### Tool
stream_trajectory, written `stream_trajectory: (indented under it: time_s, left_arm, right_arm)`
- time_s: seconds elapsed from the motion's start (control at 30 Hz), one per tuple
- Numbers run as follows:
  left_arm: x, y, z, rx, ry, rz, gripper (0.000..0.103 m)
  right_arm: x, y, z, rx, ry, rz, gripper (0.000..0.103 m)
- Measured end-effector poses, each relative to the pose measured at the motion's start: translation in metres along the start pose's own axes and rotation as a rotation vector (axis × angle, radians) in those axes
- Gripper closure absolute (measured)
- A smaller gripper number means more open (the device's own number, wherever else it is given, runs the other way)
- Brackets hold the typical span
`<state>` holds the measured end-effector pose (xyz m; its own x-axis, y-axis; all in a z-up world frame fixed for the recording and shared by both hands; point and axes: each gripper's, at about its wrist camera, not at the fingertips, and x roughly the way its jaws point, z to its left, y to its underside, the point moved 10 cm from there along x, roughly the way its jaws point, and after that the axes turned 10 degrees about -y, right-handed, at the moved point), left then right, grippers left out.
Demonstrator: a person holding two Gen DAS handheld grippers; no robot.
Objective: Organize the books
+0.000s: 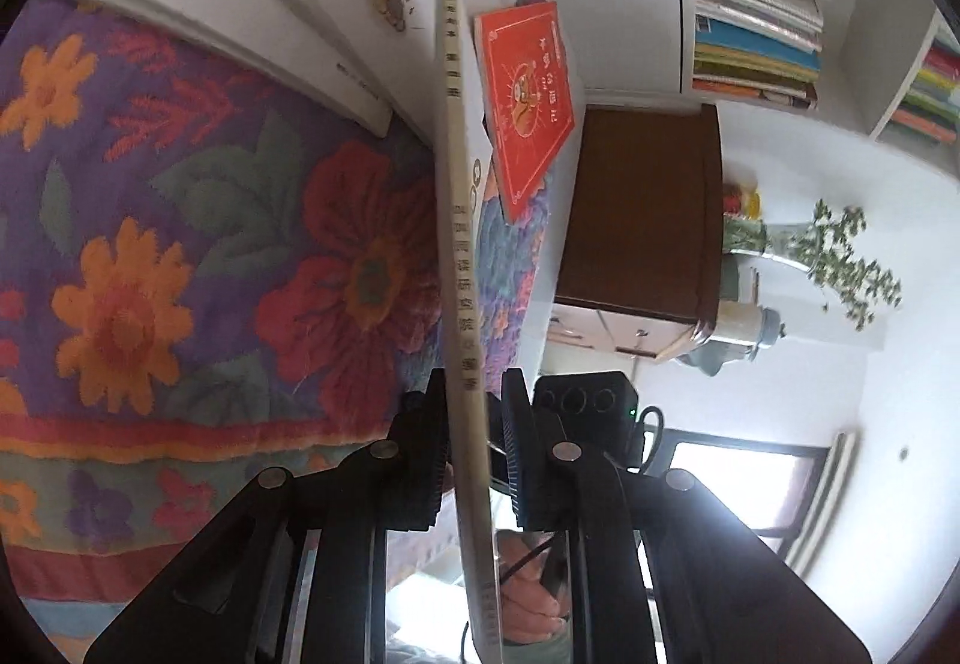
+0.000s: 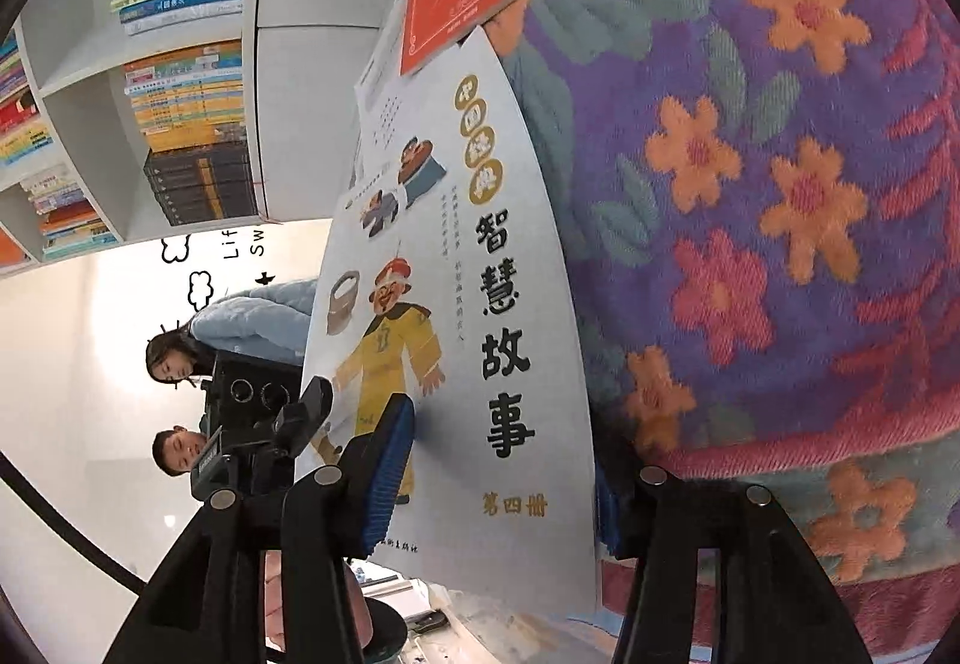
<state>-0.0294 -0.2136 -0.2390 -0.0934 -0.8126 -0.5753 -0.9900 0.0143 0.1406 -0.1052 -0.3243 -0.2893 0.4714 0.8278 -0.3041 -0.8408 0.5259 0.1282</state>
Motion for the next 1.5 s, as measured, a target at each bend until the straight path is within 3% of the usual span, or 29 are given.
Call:
stream_trajectory:
  time_s: [0.07,0.13,0.17,0.2,0.33,0.5,0.67,0.9,1.03,1.23,1.5]
  left_arm:
    - [-0.001,0.001,-0.002,0.058,-0.085,-0.008,0.091]
    - [-0.002,0.000,0.000,0.161,-0.263,-0.050,0.091]
    - [-0.002,0.002,0.001,0.238,-0.387,-0.069,0.088]
    - [-0.002,0.004,0.001,0.292,-0.451,-0.081,0.088]
    - [-0.004,0.014,-0.010,0.454,-0.602,-0.126,0.087]
    - [-0.018,0.020,-0.019,0.532,-0.622,-0.162,0.083]
    - [-0.047,0.020,-0.021,0.656,-0.717,-0.227,0.078]
    - [-0.115,0.015,-0.024,0.633,-0.616,-0.297,0.078]
    - [-0.167,0.009,-0.027,0.652,-0.638,-0.392,0.078]
    - [-0.263,-0.001,-0.008,0.630,-0.691,-0.555,0.078]
    - [-0.338,-0.024,0.059,0.546,-0.763,-0.586,0.078]
  right_arm:
    - [-0.001,-0.002,-0.001,0.004,0.009,-0.020,0.056]
    - [-0.004,-0.006,0.002,-0.019,0.036,-0.040,0.070]
    - [-0.004,-0.005,0.007,-0.049,0.044,-0.038,0.075]
    - [-0.002,-0.007,0.011,-0.069,0.058,-0.038,0.079]
    - [0.005,0.001,0.032,-0.279,0.271,-0.025,0.081]
    - [0.011,0.013,0.069,-0.520,0.492,-0.050,0.081]
    - [0.028,0.034,0.100,-0.676,0.589,-0.051,0.081]
    - [0.055,0.059,0.143,-0.695,0.521,-0.114,0.081]
    - [0.087,0.075,0.185,-0.800,0.524,-0.119,0.081]
    - [0.154,0.098,0.244,-0.899,0.436,-0.090,0.081]
    - [0.268,0.131,0.270,-0.963,0.406,0.008,0.080]
